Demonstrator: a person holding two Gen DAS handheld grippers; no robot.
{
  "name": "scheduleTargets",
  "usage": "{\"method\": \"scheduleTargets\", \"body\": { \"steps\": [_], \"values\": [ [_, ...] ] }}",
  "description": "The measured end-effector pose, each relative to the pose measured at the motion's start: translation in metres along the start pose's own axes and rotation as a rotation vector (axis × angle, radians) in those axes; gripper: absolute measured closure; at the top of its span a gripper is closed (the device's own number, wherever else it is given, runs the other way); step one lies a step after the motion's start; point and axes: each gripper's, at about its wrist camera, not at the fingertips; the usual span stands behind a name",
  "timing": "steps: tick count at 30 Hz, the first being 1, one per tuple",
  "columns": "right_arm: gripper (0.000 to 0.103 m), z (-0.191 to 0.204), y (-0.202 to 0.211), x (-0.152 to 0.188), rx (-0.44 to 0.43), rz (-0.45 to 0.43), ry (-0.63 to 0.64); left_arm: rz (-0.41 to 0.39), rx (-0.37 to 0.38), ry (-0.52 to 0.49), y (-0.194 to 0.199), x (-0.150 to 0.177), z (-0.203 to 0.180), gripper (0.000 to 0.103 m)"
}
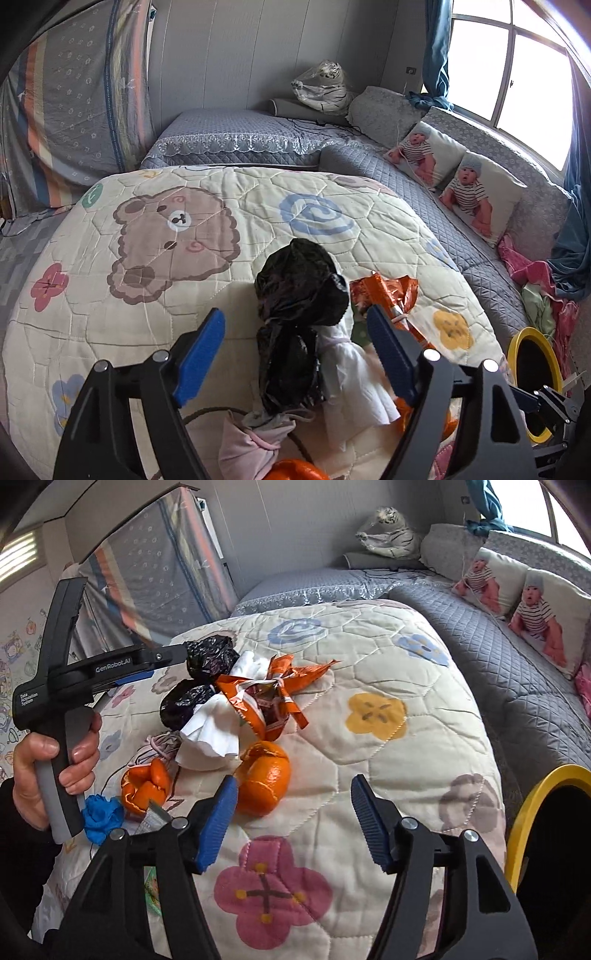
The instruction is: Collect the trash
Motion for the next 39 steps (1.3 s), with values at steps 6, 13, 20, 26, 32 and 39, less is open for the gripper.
{"method": "scheduleTargets", "body": {
  "steps": [6, 13, 20, 26, 32, 39],
  "values": [
    [0.040, 0.011, -0.015, 0.000, -0.024, 0.023, 0.014, 0.034, -0.007, -0.008, -0.016, 0.003, 0.001, 0.027],
    [0.040, 0.015, -0.032, -0.002, -0.034, 0.046, 0.024, 0.041, -0.006, 0.007, -0.029, -0.004, 0.001, 0.027],
    [0.040, 0.015, -0.047, -0.002, -0.023, 0.072, 0.028, 0.050, -0.029, 0.008, -0.048, -0.011, -0.003, 0.027],
    [0.040, 0.017, -0.055, -0.001, -0.015, 0.084, 0.043, 0.054, -0.033, 0.025, -0.059, -0.013, 0.001, 0.028],
    [0.040, 0.018, -0.067, -0.001, -0.012, 0.110, 0.047, 0.069, -0.037, 0.047, -0.068, -0.013, 0.011, 0.035],
    [0.048, 0.025, -0.077, -0.001, -0.006, 0.133, 0.080, 0.092, -0.040, 0.081, -0.078, -0.011, 0.024, 0.051]
  ]
}}
Point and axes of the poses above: each gripper's, at about its wrist camera, not at the fingertips, and y roughly against the way its jaws point, z to its left, x to its underside, and after that the axes turned 10 degrees about -z, right-handed
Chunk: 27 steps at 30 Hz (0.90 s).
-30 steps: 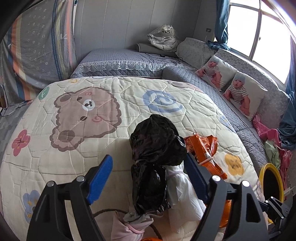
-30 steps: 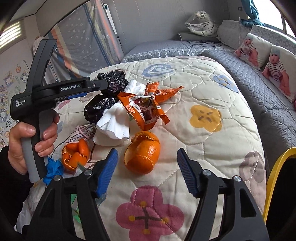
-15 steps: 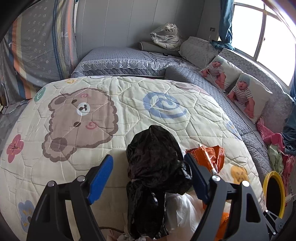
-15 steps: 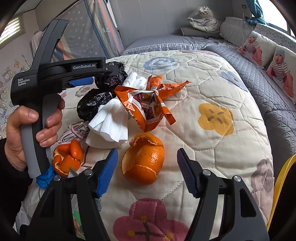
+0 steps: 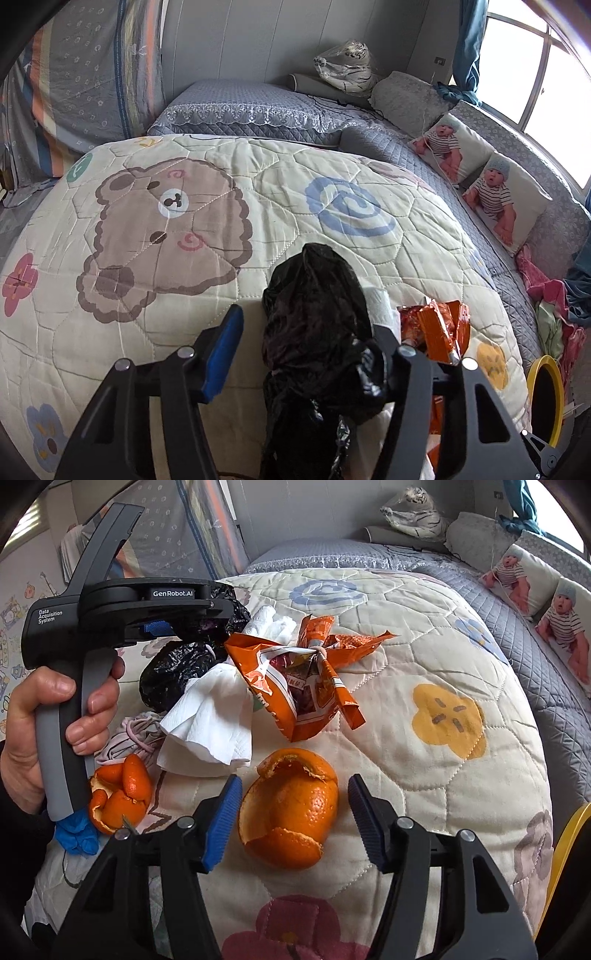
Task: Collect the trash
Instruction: 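Close the left gripper on the black plastic bag while the right gripper grasps the orange peel, then carry the black bag and orange peel with both grippers over the yellow bin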
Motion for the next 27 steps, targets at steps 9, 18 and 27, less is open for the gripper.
{"method": "scheduleTargets", "body": {
  "steps": [9, 18, 27],
  "values": [
    [0.065, 0.002, 0.002, 0.000, -0.004, -0.011, 0.009, 0.034, -0.003, 0.096, -0.006, 0.001, 0.023, 0.084],
    [0.073, 0.004, 0.012, 0.001, 0.007, -0.030, 0.025, 0.008, -0.020, 0.108, 0.009, -0.001, 0.029, 0.093],
    [0.079, 0.003, 0.025, -0.001, 0.011, -0.052, 0.014, -0.054, -0.022, 0.138, 0.042, -0.012, 0.043, 0.094]
  ]
}}
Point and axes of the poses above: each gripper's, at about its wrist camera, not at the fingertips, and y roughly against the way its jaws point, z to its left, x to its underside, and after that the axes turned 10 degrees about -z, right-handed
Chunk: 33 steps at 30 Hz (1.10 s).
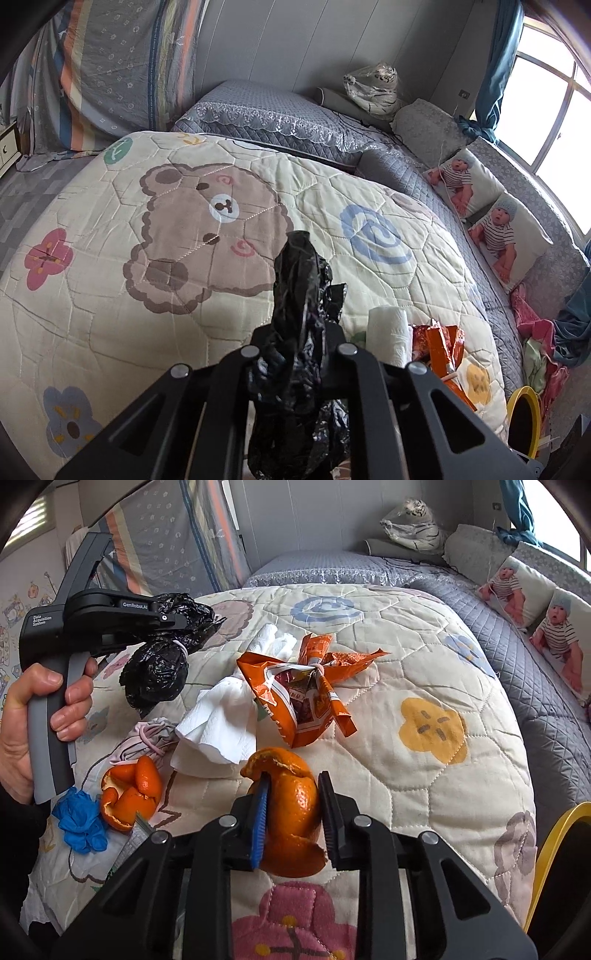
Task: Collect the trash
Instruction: 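Carry the black bag and orange peel with both grippers over the yellow bin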
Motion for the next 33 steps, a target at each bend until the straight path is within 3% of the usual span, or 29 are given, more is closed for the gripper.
{"method": "scheduleTargets", "body": {
  "steps": [18, 33],
  "values": [
    [0.079, -0.013, 0.048, -0.002, 0.036, -0.069, -0.032, -0.113, 0.034, -0.041, 0.070, -0.002, -0.014, 0.094],
    [0.079, -0.063, 0.077, 0.003, 0.091, -0.116, -0.106, -0.086, 0.184, -0.149, 0.083, 0.023, -0.107, 0.093]
  ]
}}
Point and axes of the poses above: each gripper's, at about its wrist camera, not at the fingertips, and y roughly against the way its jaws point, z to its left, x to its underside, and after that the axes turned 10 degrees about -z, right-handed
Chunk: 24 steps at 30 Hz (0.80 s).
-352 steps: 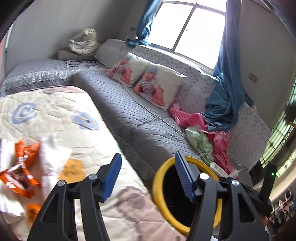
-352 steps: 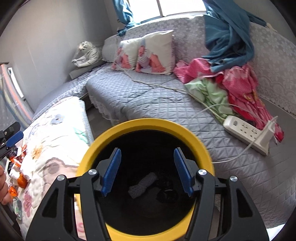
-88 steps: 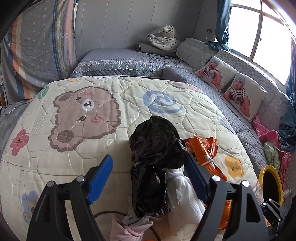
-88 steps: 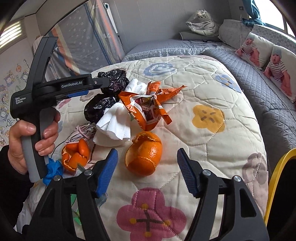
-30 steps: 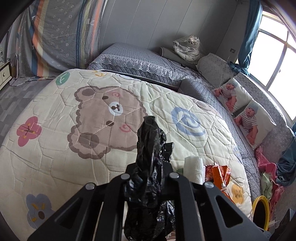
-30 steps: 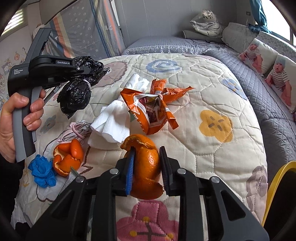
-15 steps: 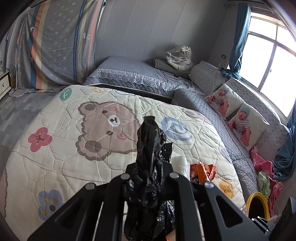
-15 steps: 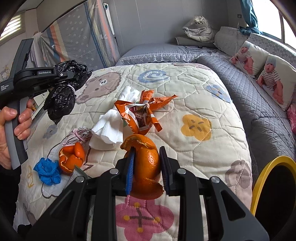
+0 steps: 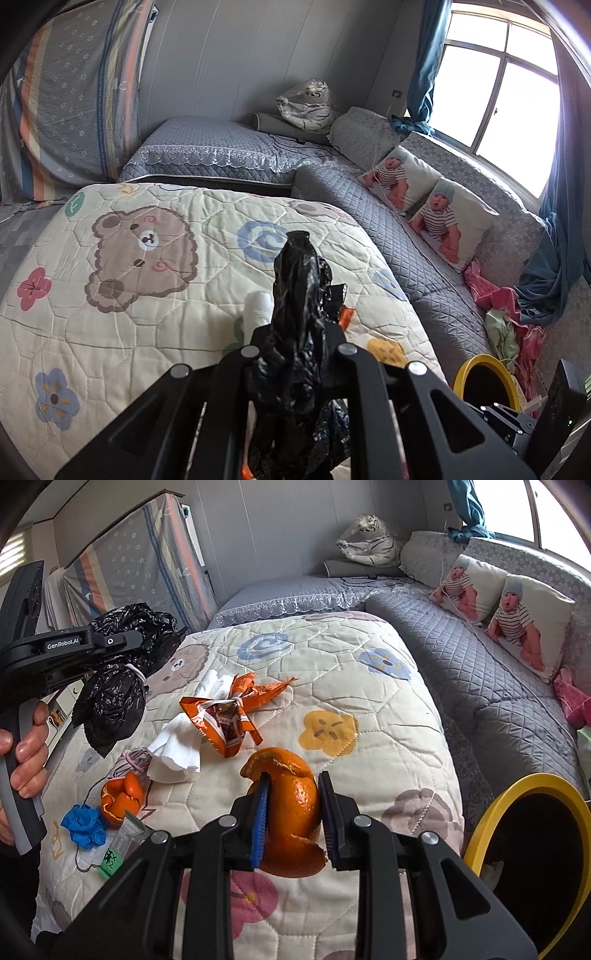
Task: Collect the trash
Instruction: 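Carry the black bag and orange peel with both grippers over the yellow bin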
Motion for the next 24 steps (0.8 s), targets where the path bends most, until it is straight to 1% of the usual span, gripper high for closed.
{"method": "scheduleTargets", "body": {
  "steps": [10, 15, 24],
  "values": [
    [0.079, -0.050, 0.020, -0.001, 0.069, -0.030, -0.050, 0.012, 0.105, -0.079, -0.008, 0.008, -0.073, 0.093],
    [0.079, -0.079, 0.032, 0.002, 0.123, -0.039, -0.081, 0.023, 0.158, -0.116, -0.014, 0.016, -0.107, 0.093],
    [0.079, -0.135, 0.051, 0.016, 0.229, -0.038, -0.154, 0.050, 0.224, -0.185, -0.027, 0.031, -0.153, 0.093]
  ]
}}
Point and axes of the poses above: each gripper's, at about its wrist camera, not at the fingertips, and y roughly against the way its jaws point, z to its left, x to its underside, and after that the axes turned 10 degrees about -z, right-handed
